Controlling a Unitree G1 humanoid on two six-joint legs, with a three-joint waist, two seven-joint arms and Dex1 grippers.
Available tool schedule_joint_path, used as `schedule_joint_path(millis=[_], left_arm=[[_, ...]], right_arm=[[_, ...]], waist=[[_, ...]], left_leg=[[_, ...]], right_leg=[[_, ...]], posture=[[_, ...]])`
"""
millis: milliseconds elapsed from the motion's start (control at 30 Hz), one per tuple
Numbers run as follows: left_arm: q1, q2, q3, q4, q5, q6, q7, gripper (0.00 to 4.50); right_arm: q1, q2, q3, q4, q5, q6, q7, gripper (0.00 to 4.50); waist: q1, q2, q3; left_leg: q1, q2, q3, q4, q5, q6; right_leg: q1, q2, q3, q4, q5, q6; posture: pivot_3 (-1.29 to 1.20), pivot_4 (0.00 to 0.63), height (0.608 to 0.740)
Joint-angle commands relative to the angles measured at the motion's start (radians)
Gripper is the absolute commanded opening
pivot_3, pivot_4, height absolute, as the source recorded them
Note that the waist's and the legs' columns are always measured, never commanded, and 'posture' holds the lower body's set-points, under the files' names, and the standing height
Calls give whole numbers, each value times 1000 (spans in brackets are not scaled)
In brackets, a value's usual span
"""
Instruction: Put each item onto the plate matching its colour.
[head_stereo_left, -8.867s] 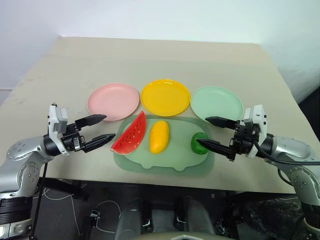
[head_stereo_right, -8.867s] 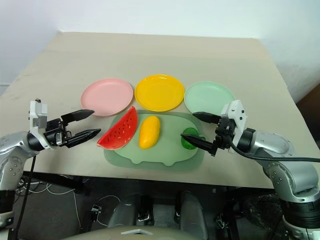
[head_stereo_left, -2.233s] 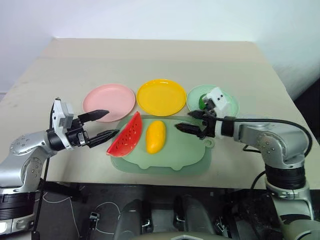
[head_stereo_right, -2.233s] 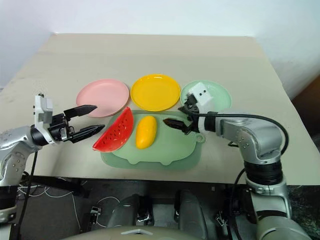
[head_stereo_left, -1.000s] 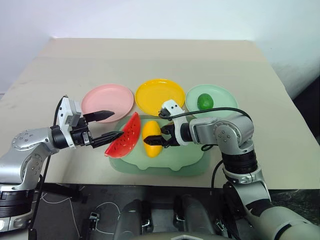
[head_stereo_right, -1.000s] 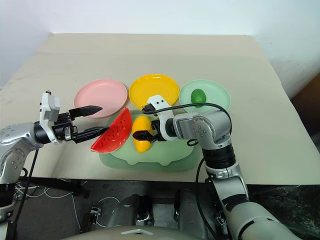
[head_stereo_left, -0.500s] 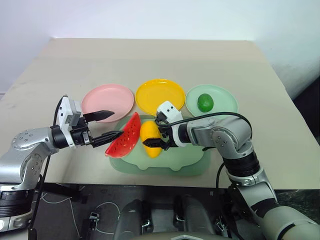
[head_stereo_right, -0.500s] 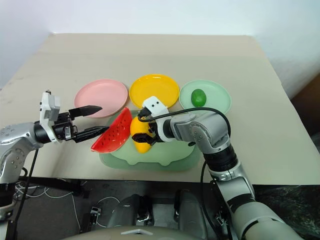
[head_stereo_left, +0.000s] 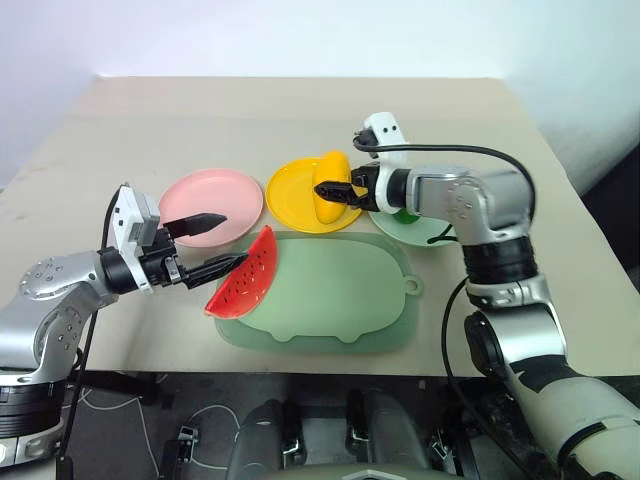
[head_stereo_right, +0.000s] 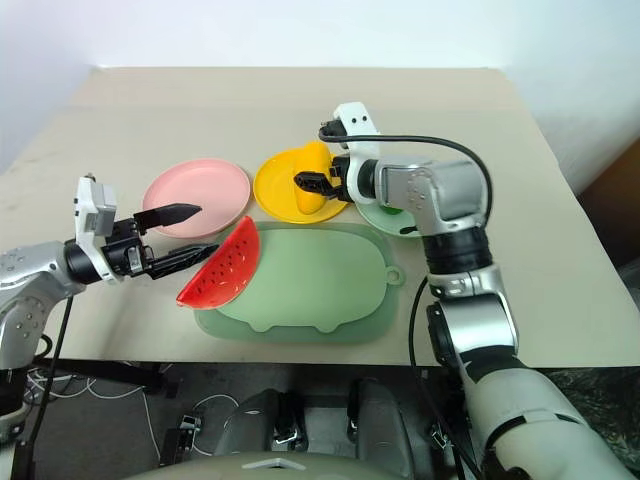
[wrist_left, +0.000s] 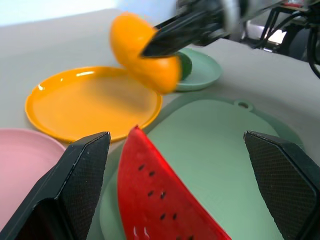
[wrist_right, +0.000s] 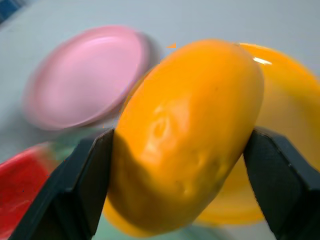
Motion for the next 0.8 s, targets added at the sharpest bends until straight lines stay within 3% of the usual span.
schedule_joint_path(millis=[33,167,333,433,800], left_arm=[[18,-3,47,6,-2,-47,-13,4500],[51,-1,64,11,-1,-69,-21,4500],[84,2,80,-14,-10,-71,-10,4500],[92,3,88,-33,-15,-63,2,4500],[66,8,75,-62,-31,-30,37,4500]], right_arm=[[-106,48,25,258,-93,-223,28,3634],[-196,103,-7,517,-141,-372,19,3634],[-269,142,-53,696,-172,-475,-16,3634],[-287,151,-54,732,-195,-493,2,4485],[-307,116,-67,619,-226,-463,79,4485]], waist=[[-3,0,0],[-9,0,0],[-17,0,0],[-21,0,0],[-21,0,0]], left_leg=[[0,0,0,0,0,0],[0,0,0,0,1,0],[0,0,0,0,0,0],[0,0,0,0,0,-1],[0,0,0,0,1,0]], right_leg=[[0,0,0,1,0,0],[-1,0,0,1,0,0],[0,0,0,1,0,0],[0,-1,0,1,0,0],[-1,-1,0,3,0,0]], posture=[[0,150,696],[0,150,696],[0,150,696],[0,150,696],[0,150,696]])
